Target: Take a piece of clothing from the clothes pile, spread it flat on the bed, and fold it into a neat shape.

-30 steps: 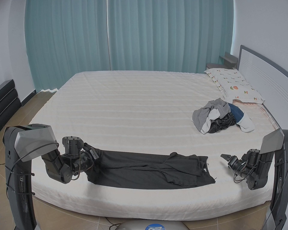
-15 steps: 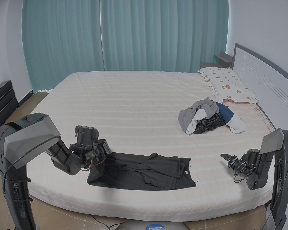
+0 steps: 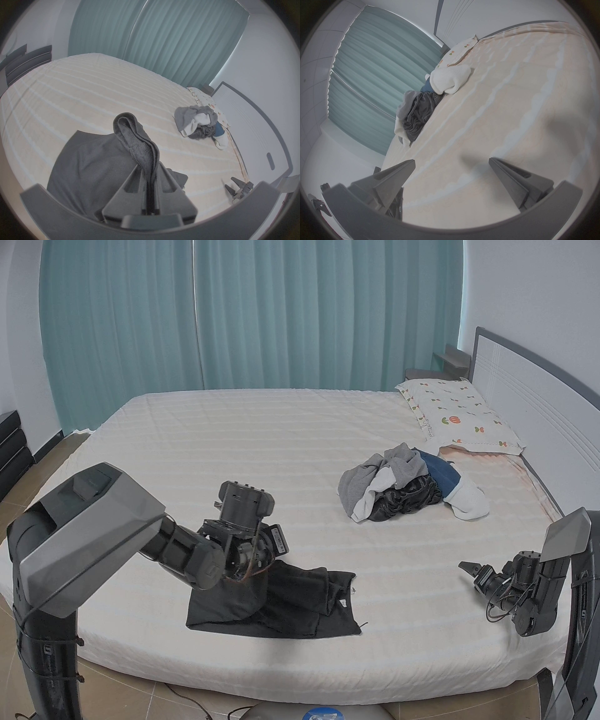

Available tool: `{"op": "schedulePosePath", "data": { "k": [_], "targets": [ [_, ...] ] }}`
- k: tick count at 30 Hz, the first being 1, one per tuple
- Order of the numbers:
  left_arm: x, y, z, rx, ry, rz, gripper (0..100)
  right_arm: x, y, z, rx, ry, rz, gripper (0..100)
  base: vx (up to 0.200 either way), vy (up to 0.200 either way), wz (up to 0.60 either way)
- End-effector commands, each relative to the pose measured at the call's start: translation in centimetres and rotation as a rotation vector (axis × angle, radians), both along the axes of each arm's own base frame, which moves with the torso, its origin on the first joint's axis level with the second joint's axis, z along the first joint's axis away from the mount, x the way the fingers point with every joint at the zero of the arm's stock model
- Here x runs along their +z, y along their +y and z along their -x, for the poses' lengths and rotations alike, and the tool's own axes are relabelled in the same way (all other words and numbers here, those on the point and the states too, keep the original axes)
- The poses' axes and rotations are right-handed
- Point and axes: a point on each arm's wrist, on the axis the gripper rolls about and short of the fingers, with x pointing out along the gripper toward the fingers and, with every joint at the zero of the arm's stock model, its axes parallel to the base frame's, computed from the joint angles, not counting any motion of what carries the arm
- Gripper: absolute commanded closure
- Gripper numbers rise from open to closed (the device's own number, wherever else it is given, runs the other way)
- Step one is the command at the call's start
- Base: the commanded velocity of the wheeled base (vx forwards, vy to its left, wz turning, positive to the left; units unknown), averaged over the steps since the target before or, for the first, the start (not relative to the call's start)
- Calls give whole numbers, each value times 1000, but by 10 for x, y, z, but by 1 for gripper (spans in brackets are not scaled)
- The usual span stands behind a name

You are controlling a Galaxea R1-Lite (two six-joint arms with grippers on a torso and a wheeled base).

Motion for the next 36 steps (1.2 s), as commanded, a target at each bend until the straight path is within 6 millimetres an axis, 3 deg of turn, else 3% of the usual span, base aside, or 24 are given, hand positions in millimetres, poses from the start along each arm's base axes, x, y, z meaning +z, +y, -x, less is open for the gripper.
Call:
{"op": "schedulePosePath", "data": {
  "k": [1, 4, 10, 24, 25, 31, 36],
  "targets": [
    [-14, -34, 3, -57, 13, -16, 100, -1, 0, 0, 1, -3, 2, 0, 0, -200, 0],
    [-21, -46, 3, -75, 16, -22, 100, -2, 1, 0, 3, 0, 5, 0, 0, -200, 0],
    [-40, -49, 1, -54, 51, -60, 100, -2, 1, 0, 4, 0, 6, 0, 0, -33, 0],
    [-42, -53, 3, -34, 83, -21, 100, -2, 1, 0, 6, 1, 7, 0, 0, 0, 0],
    [-43, -53, 3, -35, 84, -21, 0, -2, 1, 1, 6, 2, 7, 0, 0, 0, 0],
    [-38, -54, 2, -4, 100, 57, 0, -2, 1, 1, 6, 2, 9, 0, 0, 0, 0],
    [-33, -42, 2, 40, 115, 86, 0, -2, 1, 1, 6, 2, 9, 0, 0, 0, 0]
  ]
}}
